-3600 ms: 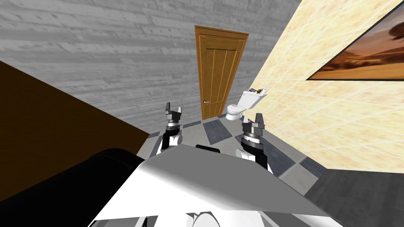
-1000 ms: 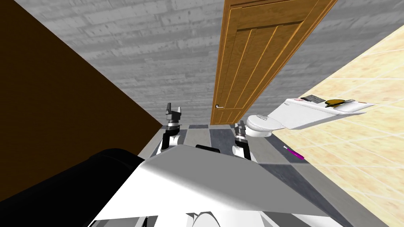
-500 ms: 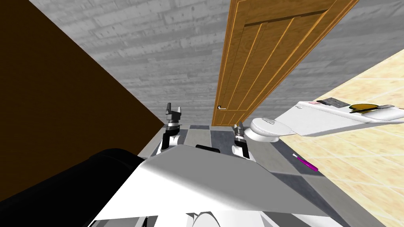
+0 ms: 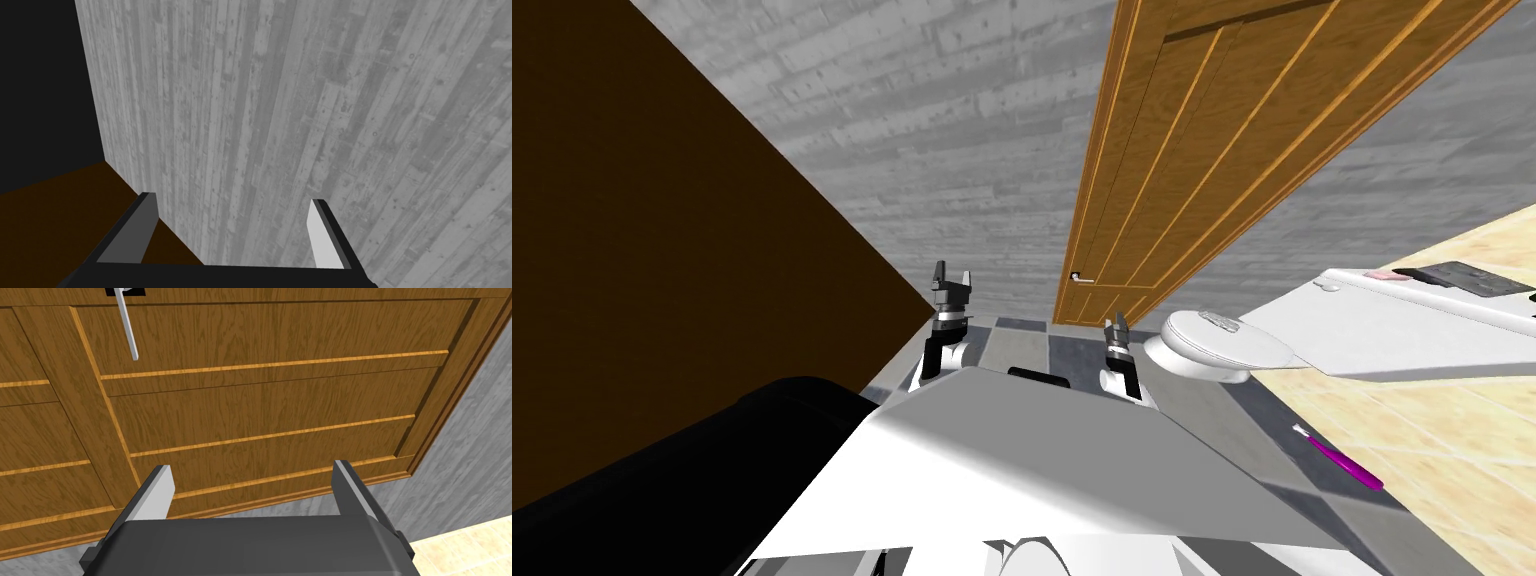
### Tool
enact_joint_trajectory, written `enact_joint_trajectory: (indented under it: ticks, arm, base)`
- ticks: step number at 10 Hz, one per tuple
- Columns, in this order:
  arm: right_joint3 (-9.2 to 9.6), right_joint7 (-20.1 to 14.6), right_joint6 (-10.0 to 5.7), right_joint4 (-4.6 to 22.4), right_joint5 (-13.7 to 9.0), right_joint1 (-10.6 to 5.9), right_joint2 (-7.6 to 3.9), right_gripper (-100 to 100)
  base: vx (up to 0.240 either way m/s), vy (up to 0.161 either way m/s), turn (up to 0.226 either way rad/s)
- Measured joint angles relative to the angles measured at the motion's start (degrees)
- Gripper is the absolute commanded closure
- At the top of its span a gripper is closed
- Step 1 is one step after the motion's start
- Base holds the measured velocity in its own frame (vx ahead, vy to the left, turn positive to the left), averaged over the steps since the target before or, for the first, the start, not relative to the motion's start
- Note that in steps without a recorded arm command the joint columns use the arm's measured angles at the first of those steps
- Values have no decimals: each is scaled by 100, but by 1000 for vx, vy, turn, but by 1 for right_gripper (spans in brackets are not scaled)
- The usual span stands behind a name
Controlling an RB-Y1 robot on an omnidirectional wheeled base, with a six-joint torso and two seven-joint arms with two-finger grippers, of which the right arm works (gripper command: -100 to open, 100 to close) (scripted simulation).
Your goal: Pull the door open
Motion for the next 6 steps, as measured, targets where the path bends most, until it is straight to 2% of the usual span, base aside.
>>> enact_joint_trajectory:
  ticks: [2, 4, 6]
  arm:
    - [-42, -23, -53, 332, -20, -130, -23, -100]
    - [-76, -17, -56, 558, -31, -221, -9, -100]
    - [-104, -50, -121, 819, -47, -326, -49, -100]
  base:
    - [104, -32, 182]
    - [79, -30, 50]
    - [53, -23, 110]
